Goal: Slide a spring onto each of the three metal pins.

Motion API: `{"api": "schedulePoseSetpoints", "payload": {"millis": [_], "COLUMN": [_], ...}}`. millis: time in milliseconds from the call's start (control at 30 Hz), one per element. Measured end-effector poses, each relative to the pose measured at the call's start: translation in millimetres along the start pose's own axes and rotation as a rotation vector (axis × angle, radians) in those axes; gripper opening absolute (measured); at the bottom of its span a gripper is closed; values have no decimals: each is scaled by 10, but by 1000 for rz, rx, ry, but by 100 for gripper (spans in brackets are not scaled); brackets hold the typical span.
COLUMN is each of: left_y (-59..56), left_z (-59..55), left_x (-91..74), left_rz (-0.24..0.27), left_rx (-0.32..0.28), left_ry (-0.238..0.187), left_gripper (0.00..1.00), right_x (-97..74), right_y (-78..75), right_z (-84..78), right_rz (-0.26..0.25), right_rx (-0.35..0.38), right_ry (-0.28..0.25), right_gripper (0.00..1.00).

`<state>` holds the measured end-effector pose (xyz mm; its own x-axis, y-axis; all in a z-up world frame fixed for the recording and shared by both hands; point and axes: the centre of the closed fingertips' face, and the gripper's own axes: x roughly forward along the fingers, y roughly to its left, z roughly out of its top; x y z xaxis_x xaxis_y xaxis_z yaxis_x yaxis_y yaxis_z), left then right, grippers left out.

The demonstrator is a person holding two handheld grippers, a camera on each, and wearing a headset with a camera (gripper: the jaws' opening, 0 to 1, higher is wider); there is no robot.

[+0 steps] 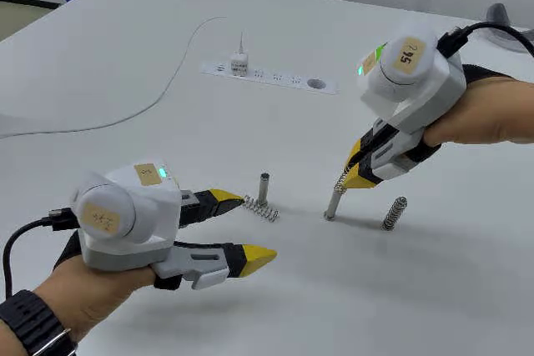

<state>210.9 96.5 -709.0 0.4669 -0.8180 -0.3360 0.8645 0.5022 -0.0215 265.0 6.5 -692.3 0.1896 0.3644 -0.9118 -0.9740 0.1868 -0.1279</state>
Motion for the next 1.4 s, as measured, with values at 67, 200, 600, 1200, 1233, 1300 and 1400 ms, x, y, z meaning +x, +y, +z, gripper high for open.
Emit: {"api": "schedulePoseSetpoints", "payload": {"millis": [67,200,600,1200,1233,1300,1400], "left_y": [1,5,1,10,10,9,11], "left_z": [-1,8,-1,-17,-18,-17,-12], "left_x": [-2,-7,-2,-8,-7,-6,-5], "left_rz": [0,1,1,2,2,2,2], "left_rx": [-1,-2,-3,-4,-3,-4,-4], "left_ry": [0,-2,-2,1,1,0,-2], "left_gripper": [50,50,49,49,49,49,49], "right_x": [25,63,196,407,414,434,456], "right_y": [1,7,17,41,44,59,65], "right_z": [-7,-8,-54,-128,-129,-131,-144], "right_rz": [6,18,41,60,60,66,68], "right_rx": [0,4,23,55,55,55,54], "right_ry": [8,17,38,54,54,56,61], "right_gripper": [12,12,12,12,12,12,12]}}
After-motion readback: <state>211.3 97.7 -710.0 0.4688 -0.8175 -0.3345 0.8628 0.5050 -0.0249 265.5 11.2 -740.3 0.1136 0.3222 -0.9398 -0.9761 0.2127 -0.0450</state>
